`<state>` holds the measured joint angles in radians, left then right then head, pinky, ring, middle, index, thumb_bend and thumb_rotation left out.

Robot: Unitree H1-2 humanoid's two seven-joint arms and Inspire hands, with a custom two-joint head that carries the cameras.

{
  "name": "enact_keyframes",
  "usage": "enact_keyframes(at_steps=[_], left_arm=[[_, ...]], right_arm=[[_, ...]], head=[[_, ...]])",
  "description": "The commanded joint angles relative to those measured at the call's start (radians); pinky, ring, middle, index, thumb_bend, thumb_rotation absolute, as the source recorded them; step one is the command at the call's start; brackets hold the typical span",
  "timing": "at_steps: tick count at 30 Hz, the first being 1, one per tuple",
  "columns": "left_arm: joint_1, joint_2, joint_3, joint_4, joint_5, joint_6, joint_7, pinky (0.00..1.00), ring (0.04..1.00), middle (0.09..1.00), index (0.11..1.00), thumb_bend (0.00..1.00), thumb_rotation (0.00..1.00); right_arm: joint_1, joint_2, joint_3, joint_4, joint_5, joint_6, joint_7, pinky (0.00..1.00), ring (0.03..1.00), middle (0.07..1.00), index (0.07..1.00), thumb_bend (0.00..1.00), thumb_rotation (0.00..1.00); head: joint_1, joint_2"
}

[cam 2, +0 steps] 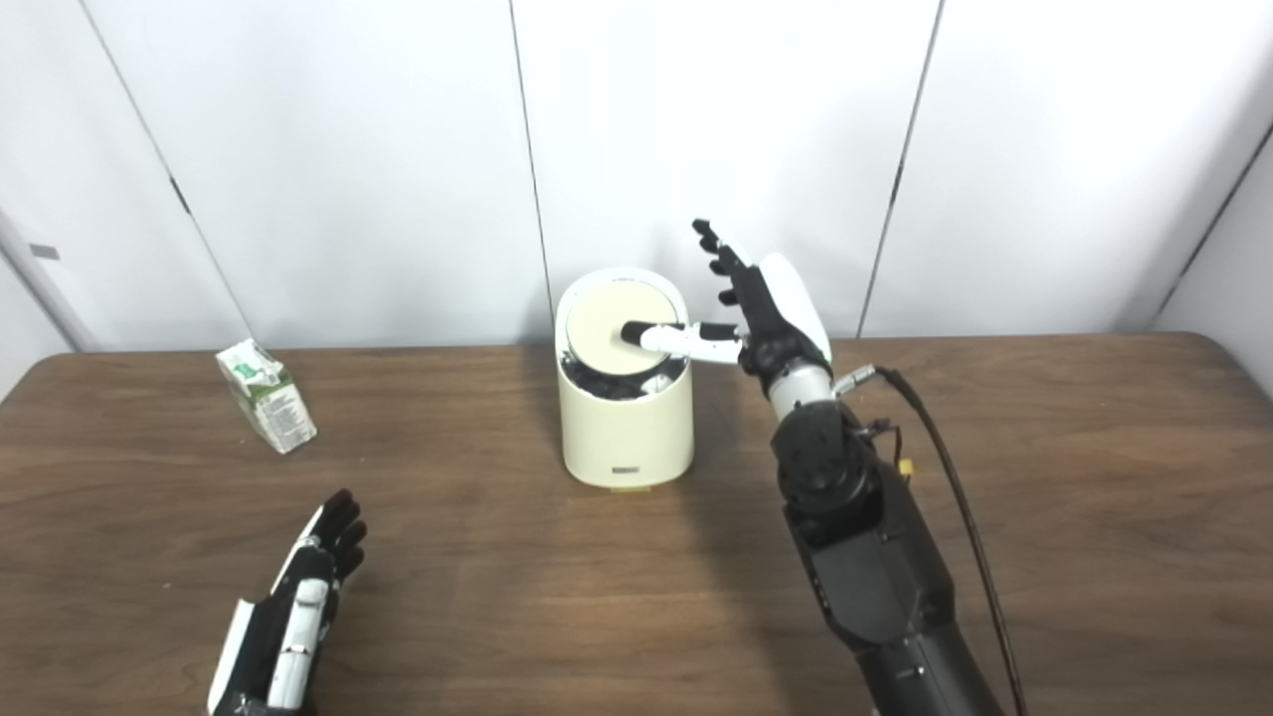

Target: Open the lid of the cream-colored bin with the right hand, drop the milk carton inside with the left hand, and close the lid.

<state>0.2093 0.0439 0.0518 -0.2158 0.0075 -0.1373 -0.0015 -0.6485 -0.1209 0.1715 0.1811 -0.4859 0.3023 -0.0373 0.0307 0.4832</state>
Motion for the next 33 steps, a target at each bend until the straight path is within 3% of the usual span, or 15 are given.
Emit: enact_keyframes(at_steps=[1,9,13,27,33], left_arm=[[0.034,-0.003,-0.006,-0.036,0.012,-0.026,0.003,0.95,0.948,0.961,0.979,0.39,0.91],[0.038,-0.005,-0.008,-0.041,0.027,-0.028,0.006,0.95,0.944,0.957,0.974,0.41,0.90],[0.040,-0.003,-0.013,-0.047,0.059,-0.020,0.010,0.94,0.942,0.959,0.975,0.45,0.94],[0.041,-0.007,-0.012,-0.055,0.059,-0.013,0.012,0.94,0.942,0.958,0.976,0.47,0.91],[0.035,0.003,-0.009,-0.044,0.073,-0.040,0.012,0.94,0.939,0.951,0.972,0.50,0.89]], right_arm=[[-0.065,-0.004,0.005,-0.014,-0.009,-0.041,-0.014,0.76,0.876,0.911,0.920,0.83,0.43],[-0.073,-0.014,0.031,0.008,-0.023,-0.055,-0.014,0.76,0.878,0.910,0.921,0.83,0.41],[-0.075,-0.025,0.038,0.009,-0.021,-0.058,-0.002,0.78,0.885,0.912,0.921,0.84,0.37],[-0.069,-0.050,0.080,-0.015,-0.052,-0.061,0.026,0.79,0.891,0.905,0.913,0.90,0.23],[-0.076,-0.068,0.131,-0.021,-0.153,-0.048,0.006,0.82,0.907,0.909,0.909,0.88,0.21]], head=[[0.002,0.003],[0.018,0.009],[0.020,0.014],[0.021,0.028],[0.011,0.030]])
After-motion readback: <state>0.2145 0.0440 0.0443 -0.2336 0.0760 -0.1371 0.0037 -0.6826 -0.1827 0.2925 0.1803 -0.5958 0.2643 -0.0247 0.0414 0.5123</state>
